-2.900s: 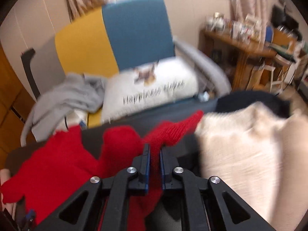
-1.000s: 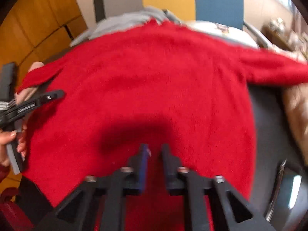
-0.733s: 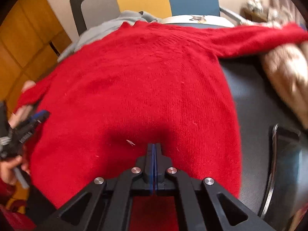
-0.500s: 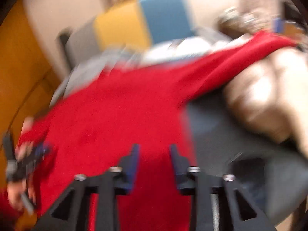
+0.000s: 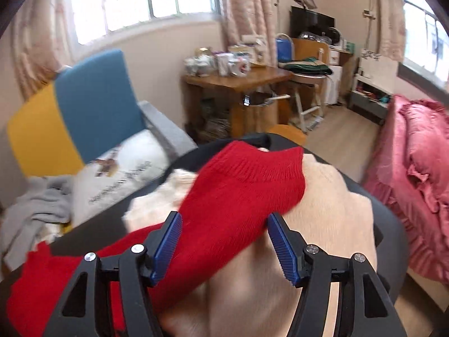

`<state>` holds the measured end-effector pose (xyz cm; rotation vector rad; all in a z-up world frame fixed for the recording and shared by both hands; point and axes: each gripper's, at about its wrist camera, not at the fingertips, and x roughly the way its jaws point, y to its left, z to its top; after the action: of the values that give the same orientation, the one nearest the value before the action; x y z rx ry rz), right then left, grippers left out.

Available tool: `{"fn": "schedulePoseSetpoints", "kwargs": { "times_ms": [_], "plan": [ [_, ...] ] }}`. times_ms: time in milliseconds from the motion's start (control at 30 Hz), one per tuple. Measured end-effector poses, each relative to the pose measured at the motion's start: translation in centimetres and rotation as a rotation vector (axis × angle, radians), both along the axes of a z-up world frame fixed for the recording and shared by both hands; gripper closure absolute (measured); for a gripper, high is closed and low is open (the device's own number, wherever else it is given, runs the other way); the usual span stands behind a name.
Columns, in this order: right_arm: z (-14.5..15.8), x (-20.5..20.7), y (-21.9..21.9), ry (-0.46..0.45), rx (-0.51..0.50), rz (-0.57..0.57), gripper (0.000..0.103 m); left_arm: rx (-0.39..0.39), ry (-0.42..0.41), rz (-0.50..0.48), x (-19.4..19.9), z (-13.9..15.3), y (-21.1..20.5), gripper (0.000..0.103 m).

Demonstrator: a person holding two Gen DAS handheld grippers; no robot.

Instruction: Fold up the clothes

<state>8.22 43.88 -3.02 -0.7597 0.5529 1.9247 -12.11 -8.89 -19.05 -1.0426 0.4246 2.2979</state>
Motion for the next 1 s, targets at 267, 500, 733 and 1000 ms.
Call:
{"fn": "schedulePoseSetpoints", "kwargs": {
  "times_ms": [267,500,733,1000],
  "plan": [
    [-0.5,-1.0,0.4,-0.068,0.085,0.022,0.087,0.029,-0.007,0.001,0.0,0.0,-0.3,0.074],
    [3.9,-3.0,-5.0,0.152,0.115,0.199,0.095,0.031,-0.006,0.002,0.1,0.0,-0.4,0.074],
    [7.3,-8.8,-17.2,0.282,0.146,0.606,0.101,0.075,-0.041,0.002,-0.3,0.1,-1.0,0.074],
    [-2.0,-12.7,-23.8,0.124,-0.024,0.694,0.095,0.112,-0.098,0.001,-0.8,0.6,-1.6,0.074]
  ]
}}
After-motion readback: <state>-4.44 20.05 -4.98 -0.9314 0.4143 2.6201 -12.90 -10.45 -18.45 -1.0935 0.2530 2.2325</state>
